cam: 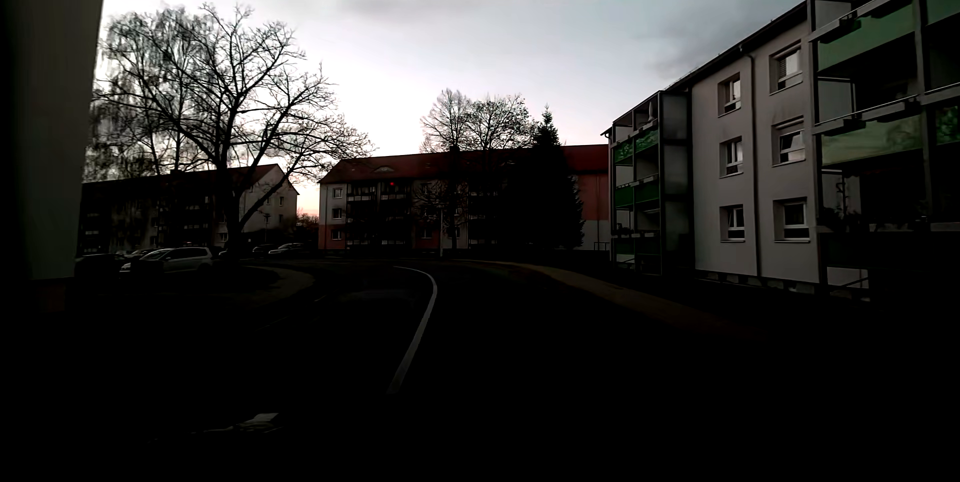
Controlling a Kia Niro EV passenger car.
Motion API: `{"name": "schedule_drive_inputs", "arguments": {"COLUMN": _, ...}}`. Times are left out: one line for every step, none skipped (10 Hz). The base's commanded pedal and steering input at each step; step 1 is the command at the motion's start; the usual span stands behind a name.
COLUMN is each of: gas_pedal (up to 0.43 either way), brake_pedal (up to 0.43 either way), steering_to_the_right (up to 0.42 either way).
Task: Follow the waypoints while adhering to traffic rules and regulations
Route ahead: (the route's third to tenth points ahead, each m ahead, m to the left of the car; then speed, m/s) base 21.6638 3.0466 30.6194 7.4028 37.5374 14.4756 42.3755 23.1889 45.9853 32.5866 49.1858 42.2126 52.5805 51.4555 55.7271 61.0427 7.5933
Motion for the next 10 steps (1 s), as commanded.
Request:
{"name": "schedule_drive_inputs", "arguments": {"gas_pedal": 0.047, "brake_pedal": 0.000, "steering_to_the_right": 0.006}}
{"name": "schedule_drive_inputs", "arguments": {"gas_pedal": 0.047, "brake_pedal": 0.000, "steering_to_the_right": -0.001}}
{"name": "schedule_drive_inputs", "arguments": {"gas_pedal": 0.039, "brake_pedal": 0.000, "steering_to_the_right": -0.008}}
{"name": "schedule_drive_inputs", "arguments": {"gas_pedal": 0.039, "brake_pedal": 0.000, "steering_to_the_right": -0.015}}
{"name": "schedule_drive_inputs", "arguments": {"gas_pedal": 0.028, "brake_pedal": 0.000, "steering_to_the_right": -0.019}}
{"name": "schedule_drive_inputs", "arguments": {"gas_pedal": 0.028, "brake_pedal": 0.000, "steering_to_the_right": -0.022}}
{"name": "schedule_drive_inputs", "arguments": {"gas_pedal": 0.028, "brake_pedal": 0.000, "steering_to_the_right": -0.024}}
{"name": "schedule_drive_inputs", "arguments": {"gas_pedal": 0.028, "brake_pedal": 0.000, "steering_to_the_right": -0.025}}
{"name": "schedule_drive_inputs", "arguments": {"gas_pedal": 0.028, "brake_pedal": 0.000, "steering_to_the_right": -0.030}}
{"name": "schedule_drive_inputs", "arguments": {"gas_pedal": 0.028, "brake_pedal": 0.000, "steering_to_the_right": -0.039}}
